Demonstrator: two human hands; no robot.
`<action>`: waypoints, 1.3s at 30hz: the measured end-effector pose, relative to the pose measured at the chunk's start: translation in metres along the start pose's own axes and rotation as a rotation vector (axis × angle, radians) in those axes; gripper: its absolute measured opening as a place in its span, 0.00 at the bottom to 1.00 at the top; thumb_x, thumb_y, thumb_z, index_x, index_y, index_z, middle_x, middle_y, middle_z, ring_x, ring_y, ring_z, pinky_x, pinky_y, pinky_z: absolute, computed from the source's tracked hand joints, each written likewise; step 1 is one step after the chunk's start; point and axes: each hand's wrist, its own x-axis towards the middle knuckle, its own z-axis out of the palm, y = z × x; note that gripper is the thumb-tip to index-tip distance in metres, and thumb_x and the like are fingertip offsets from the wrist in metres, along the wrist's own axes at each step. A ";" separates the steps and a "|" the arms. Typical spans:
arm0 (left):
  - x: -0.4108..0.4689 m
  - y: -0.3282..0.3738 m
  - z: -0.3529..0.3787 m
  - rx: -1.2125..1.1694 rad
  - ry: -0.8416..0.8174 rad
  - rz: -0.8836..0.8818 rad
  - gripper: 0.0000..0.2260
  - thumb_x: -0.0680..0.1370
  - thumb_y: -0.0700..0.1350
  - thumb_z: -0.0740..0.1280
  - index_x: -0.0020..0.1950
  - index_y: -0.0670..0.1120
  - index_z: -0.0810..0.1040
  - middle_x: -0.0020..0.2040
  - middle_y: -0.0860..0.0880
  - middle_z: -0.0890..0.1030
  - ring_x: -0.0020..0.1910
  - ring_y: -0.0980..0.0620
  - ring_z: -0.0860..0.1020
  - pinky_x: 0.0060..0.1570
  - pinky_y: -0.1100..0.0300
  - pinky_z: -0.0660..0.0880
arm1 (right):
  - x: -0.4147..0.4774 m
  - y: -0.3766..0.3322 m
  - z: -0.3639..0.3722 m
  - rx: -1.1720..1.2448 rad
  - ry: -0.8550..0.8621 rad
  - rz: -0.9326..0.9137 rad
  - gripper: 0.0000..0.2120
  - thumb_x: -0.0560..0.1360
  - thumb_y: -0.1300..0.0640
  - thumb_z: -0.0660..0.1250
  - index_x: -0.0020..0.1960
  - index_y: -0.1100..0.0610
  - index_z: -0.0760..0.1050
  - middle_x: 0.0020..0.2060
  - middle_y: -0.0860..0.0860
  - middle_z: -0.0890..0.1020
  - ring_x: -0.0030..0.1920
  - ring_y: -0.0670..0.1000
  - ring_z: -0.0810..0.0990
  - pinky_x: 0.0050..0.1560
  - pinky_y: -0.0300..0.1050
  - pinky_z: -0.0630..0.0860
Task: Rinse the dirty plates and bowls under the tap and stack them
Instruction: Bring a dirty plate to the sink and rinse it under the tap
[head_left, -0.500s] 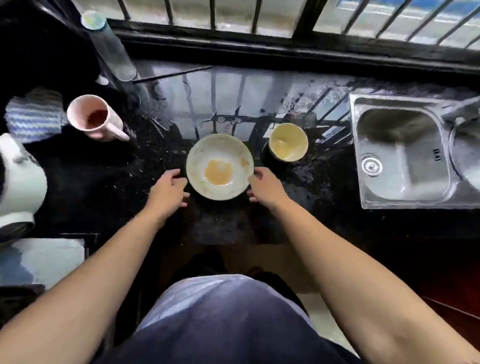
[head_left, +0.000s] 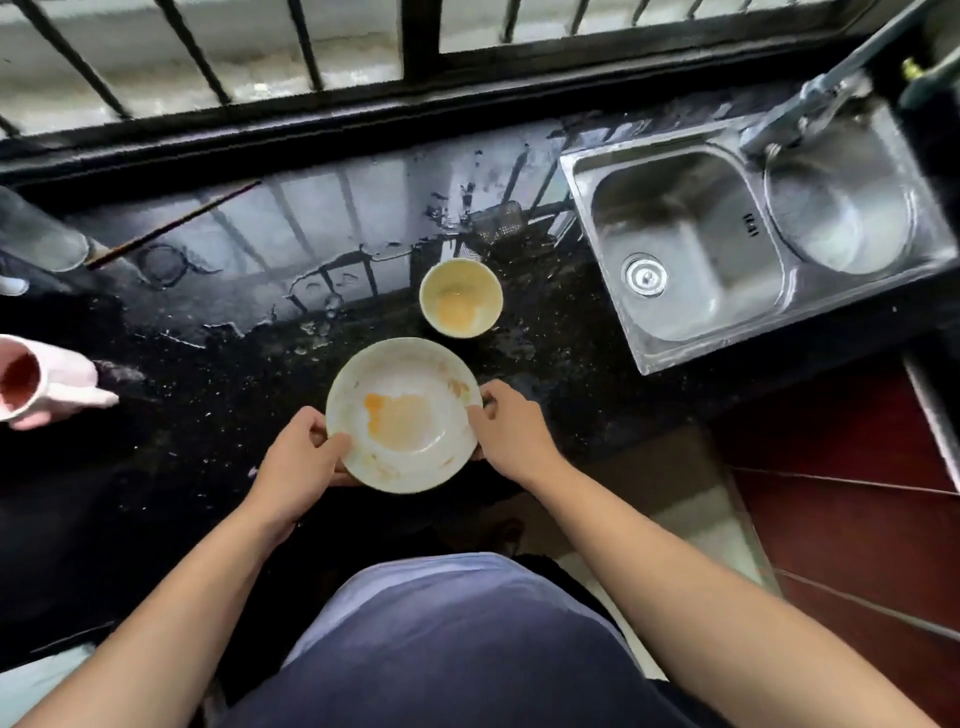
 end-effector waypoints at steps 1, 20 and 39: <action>0.002 0.007 0.013 0.009 -0.045 -0.001 0.04 0.77 0.38 0.69 0.46 0.41 0.74 0.45 0.38 0.84 0.37 0.47 0.87 0.34 0.52 0.85 | -0.004 0.012 -0.013 0.014 0.032 0.011 0.06 0.79 0.50 0.62 0.52 0.48 0.77 0.37 0.51 0.84 0.39 0.52 0.83 0.43 0.54 0.83; -0.063 0.170 0.415 0.018 -0.409 -0.064 0.17 0.69 0.43 0.65 0.56 0.41 0.82 0.40 0.44 0.88 0.37 0.48 0.86 0.34 0.55 0.82 | -0.024 0.261 -0.348 0.306 0.315 -0.015 0.07 0.80 0.49 0.62 0.48 0.46 0.79 0.37 0.54 0.82 0.33 0.45 0.75 0.34 0.40 0.74; 0.039 0.286 0.558 -0.213 -0.222 -0.078 0.14 0.75 0.52 0.64 0.58 0.53 0.82 0.50 0.48 0.89 0.49 0.47 0.87 0.44 0.54 0.82 | 0.162 0.246 -0.542 0.283 0.113 0.046 0.12 0.82 0.49 0.62 0.61 0.47 0.81 0.49 0.48 0.86 0.45 0.50 0.86 0.41 0.48 0.86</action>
